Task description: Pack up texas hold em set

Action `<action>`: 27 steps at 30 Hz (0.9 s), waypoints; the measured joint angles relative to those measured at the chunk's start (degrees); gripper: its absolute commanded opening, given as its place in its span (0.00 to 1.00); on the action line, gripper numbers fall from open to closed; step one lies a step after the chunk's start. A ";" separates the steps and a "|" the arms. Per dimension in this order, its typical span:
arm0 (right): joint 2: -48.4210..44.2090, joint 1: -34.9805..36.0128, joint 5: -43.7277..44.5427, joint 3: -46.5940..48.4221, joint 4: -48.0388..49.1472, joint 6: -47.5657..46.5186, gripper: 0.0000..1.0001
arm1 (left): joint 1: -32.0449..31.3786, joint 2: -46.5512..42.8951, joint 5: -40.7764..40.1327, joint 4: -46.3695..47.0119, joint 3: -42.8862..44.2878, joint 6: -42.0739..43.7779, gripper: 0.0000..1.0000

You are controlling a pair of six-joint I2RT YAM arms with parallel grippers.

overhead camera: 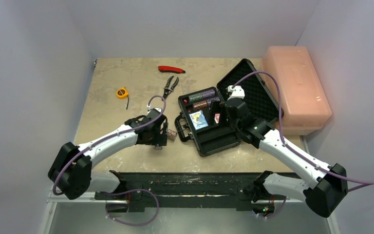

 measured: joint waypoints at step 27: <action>0.31 0.00 -0.42 -0.87 0.07 0.04 0.95 | -4.61 9.22 -4.26 1.73 0.09 -4.70 0.48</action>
